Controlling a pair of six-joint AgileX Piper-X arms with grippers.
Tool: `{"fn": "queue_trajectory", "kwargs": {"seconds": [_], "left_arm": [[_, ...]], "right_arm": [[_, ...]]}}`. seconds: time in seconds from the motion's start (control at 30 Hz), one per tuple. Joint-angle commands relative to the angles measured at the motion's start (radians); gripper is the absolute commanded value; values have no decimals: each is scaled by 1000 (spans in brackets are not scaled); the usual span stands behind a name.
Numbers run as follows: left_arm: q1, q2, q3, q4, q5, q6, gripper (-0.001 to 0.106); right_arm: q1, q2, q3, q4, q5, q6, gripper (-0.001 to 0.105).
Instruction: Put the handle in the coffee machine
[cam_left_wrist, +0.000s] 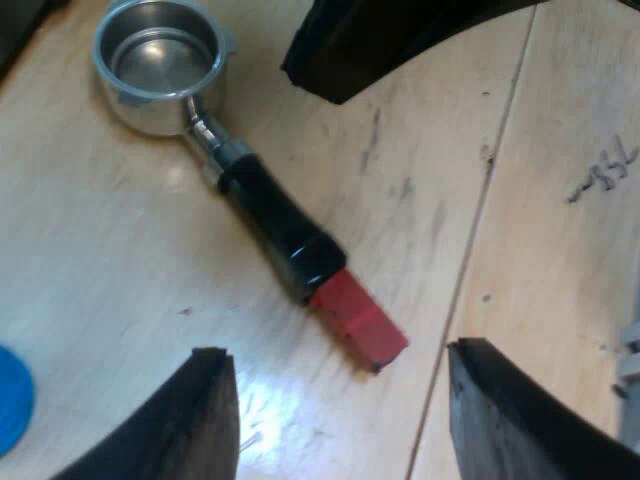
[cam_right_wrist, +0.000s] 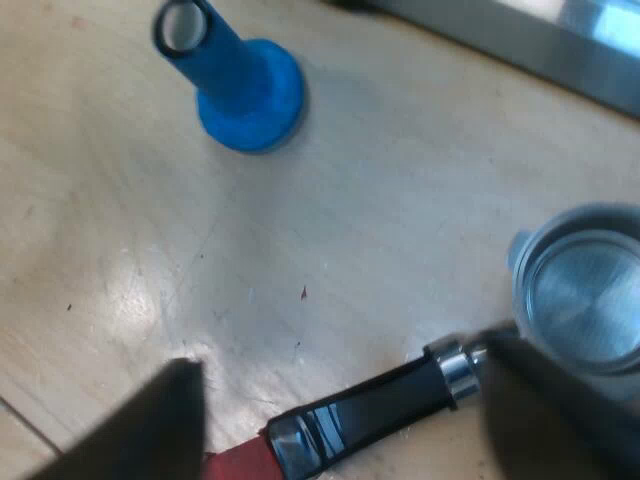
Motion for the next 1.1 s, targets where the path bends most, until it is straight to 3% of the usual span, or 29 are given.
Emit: {"fn": "queue_trajectory", "kwargs": {"seconds": [0.03,0.23,0.57,0.63,0.83,1.1], "left_arm": [[1,-6,-1,4,52,5,51],[1,-6,-1,0,69,5,64],[1,-6,-1,-14,84,5,64],[1,-6,-1,-14,84,5,64],[1,-6,-1,-14,84,5,64],[1,-6,-1,-14,84,5,64]], "right_arm": [[-5,-8,-75,90,9,-59,81],[-51,-8,-159,213,20,-126,80],[-145,33,-170,280,-26,-290,80],[-154,69,-170,278,-31,-371,76],[-154,139,-170,278,-28,-488,75],[-189,233,-170,272,-54,-510,75]]}}
